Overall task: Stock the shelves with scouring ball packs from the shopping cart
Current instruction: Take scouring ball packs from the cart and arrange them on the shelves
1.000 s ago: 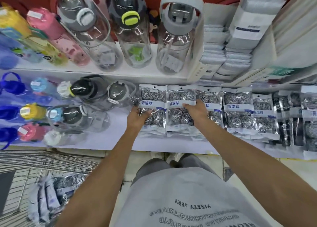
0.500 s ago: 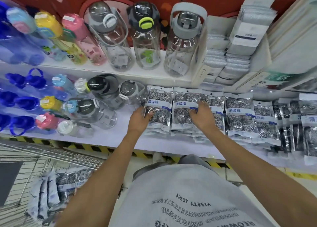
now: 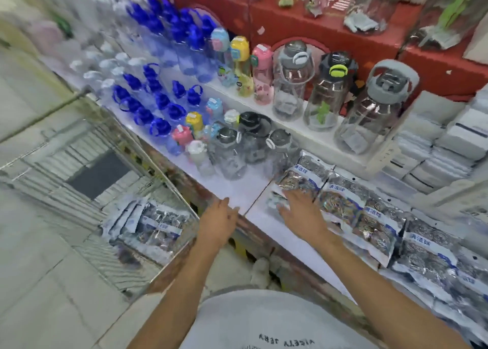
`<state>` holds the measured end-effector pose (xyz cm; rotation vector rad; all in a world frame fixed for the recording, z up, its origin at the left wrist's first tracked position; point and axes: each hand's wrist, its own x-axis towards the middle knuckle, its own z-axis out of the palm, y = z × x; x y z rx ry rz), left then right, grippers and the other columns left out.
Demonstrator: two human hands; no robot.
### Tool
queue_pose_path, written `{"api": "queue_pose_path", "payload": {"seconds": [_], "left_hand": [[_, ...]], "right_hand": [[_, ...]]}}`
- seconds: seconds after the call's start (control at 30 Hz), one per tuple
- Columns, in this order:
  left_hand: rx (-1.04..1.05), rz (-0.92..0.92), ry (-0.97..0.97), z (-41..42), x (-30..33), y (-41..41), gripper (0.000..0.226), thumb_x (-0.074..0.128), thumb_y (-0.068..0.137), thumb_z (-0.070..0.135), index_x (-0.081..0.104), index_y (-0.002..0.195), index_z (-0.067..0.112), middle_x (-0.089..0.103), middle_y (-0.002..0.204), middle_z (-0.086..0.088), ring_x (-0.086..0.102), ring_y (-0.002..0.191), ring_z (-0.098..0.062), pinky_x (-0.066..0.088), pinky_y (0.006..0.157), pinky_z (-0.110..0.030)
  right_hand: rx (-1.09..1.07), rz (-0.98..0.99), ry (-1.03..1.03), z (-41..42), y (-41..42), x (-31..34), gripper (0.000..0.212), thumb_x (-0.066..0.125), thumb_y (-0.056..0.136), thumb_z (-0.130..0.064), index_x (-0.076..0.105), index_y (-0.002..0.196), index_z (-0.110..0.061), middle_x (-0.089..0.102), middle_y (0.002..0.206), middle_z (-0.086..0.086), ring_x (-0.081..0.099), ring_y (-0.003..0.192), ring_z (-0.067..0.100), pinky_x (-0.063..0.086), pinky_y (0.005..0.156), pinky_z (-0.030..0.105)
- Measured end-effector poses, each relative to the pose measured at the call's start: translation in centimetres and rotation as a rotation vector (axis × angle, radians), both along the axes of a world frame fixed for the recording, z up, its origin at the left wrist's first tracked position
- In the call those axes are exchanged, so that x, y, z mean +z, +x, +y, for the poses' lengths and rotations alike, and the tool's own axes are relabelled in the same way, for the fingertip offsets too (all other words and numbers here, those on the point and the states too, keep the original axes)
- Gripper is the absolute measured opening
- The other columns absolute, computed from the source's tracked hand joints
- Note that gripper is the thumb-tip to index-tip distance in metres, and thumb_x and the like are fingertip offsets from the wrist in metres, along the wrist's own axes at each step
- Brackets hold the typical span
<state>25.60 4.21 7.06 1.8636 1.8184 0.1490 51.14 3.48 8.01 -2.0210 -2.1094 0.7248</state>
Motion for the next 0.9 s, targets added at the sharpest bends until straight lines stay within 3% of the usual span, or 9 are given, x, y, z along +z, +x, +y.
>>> {"api": "queue_pose_path", "payload": {"seconds": [0.1,0.3,0.43,0.53,0.67,0.77,0.9], "left_hand": [[0.176,0.013,0.008,-5.3,0.0,-4.7,0.055,0.041,0.109,0.046,0.052,0.144,0.006,0.057,0.136,-0.016,0.057,0.121,-0.033,0.049,0.099,-0.043],[0.483,0.043,-0.003,-14.1,-0.7,-12.1,0.051,0.046,0.107,0.042,0.048,0.149,0.013,0.057,0.141,-0.012,0.053,0.129,-0.032,0.047,0.103,-0.044],[0.632,-0.008,0.02,-17.9,-1.4,-15.6,0.054,0.045,0.108,0.042,0.05,0.149,0.008,0.056,0.144,-0.012,0.052,0.132,-0.031,0.045,0.108,-0.045],[0.739,-0.059,0.029,-19.2,-1.7,-18.0,0.049,0.049,0.107,0.039,0.052,0.146,0.01,0.057,0.14,-0.012,0.053,0.128,-0.031,0.046,0.102,-0.041],[0.822,-0.126,0.024,-19.8,-2.6,-21.4,0.042,0.053,0.105,0.032,0.055,0.141,0.012,0.059,0.134,-0.01,0.056,0.122,-0.029,0.046,0.096,-0.037],[0.863,-0.174,-0.001,-19.6,-3.2,-24.1,0.049,0.052,0.106,0.04,0.052,0.147,0.013,0.057,0.138,-0.009,0.055,0.128,-0.029,0.046,0.101,-0.039],[0.831,-0.199,-0.035,-18.3,-4.3,-27.2,0.048,0.05,0.107,0.04,0.051,0.147,0.012,0.055,0.14,-0.011,0.052,0.13,-0.029,0.044,0.101,-0.037]], "right_hand": [[0.114,0.06,0.035,-0.8,-4.6,-0.3,0.058,0.049,0.107,-0.044,0.043,0.156,-0.014,0.048,0.157,0.009,0.044,0.145,0.027,0.036,0.116,0.039],[0.363,0.056,-0.011,-2.8,-13.2,-0.1,0.05,0.042,0.106,-0.045,0.048,0.148,-0.019,0.06,0.135,0.009,0.057,0.125,0.032,0.05,0.094,0.04],[0.473,0.093,-0.014,-3.5,-18.2,0.3,0.054,0.048,0.106,-0.044,0.042,0.155,-0.022,0.049,0.156,0.003,0.049,0.138,0.026,0.047,0.107,0.04],[0.515,0.076,-0.04,-3.5,-21.9,0.0,0.049,0.052,0.106,-0.042,0.051,0.148,-0.018,0.054,0.15,0.004,0.051,0.136,0.023,0.048,0.108,0.041],[0.54,0.06,-0.099,-3.4,-26.5,-0.9,0.05,0.055,0.106,-0.039,0.05,0.151,-0.018,0.057,0.147,0.003,0.057,0.13,0.019,0.049,0.108,0.038],[0.548,0.016,-0.138,-3.3,-29.2,-1.8,0.051,0.055,0.105,-0.038,0.05,0.151,-0.018,0.062,0.14,0.004,0.065,0.115,0.019,0.056,0.095,0.04],[0.522,-0.004,-0.199,-3.5,-31.9,-3.3,0.049,0.054,0.105,-0.04,0.051,0.148,-0.015,0.063,0.138,0.009,0.064,0.12,0.024,0.054,0.096,0.041]]}}
